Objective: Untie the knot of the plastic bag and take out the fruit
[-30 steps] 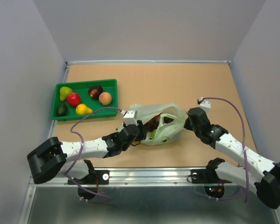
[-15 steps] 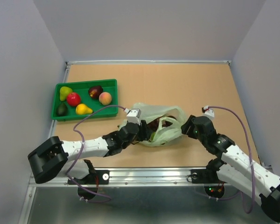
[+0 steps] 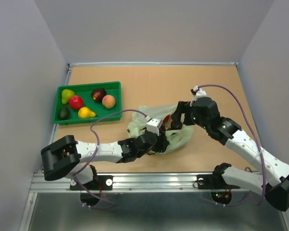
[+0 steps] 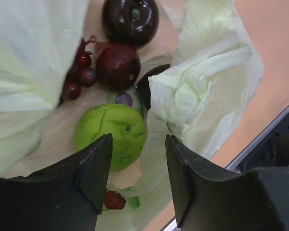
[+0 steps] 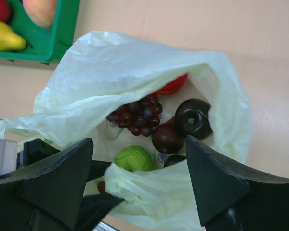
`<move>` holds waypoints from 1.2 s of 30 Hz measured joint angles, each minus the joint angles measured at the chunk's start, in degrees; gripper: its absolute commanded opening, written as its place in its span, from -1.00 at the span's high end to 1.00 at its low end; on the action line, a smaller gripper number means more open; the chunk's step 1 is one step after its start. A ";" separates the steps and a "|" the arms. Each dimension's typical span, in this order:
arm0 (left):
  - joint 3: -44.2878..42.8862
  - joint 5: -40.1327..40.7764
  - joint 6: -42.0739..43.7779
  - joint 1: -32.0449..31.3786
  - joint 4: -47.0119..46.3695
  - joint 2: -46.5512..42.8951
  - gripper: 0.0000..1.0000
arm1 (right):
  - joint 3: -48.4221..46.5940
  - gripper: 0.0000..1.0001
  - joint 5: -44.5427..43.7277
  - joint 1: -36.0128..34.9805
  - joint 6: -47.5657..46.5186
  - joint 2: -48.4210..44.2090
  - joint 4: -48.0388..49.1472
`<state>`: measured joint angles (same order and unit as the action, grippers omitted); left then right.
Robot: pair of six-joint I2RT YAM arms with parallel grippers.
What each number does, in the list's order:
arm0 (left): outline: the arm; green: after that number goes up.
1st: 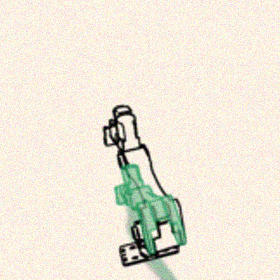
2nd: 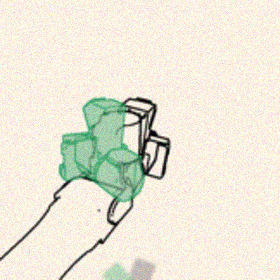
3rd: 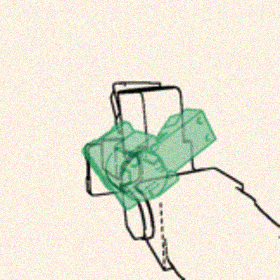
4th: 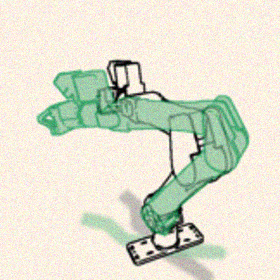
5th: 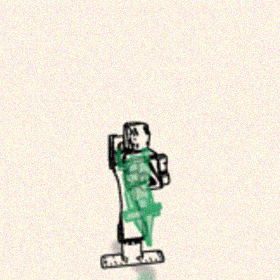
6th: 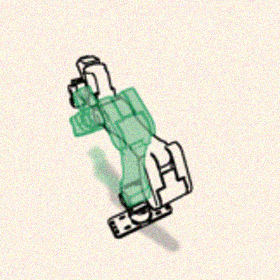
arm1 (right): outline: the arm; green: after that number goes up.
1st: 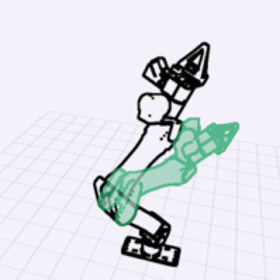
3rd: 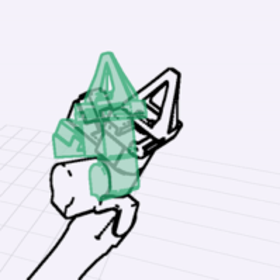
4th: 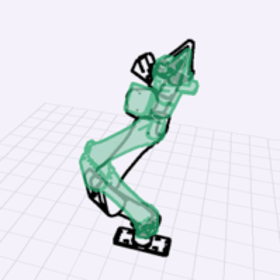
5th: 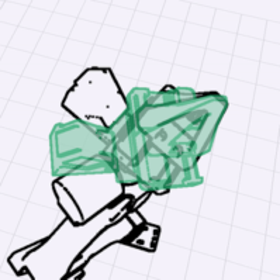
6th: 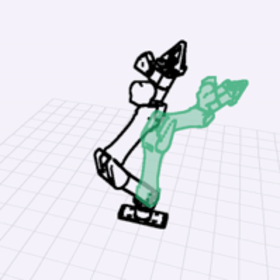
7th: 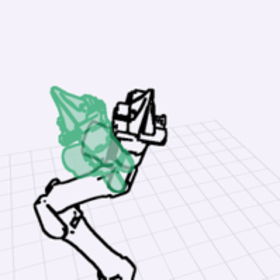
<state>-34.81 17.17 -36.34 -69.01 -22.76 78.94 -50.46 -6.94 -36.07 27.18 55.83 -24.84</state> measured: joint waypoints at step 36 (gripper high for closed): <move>-5.35 8.17 -2.23 -3.32 8.96 1.03 -0.65 | 25.33 0.19 -4.70 -5.62 24.13 0.76 -5.70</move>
<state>-40.16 25.34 -38.57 -72.34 -13.80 79.96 -25.12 -11.64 -41.69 51.31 56.60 -30.55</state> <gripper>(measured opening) 0.822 0.411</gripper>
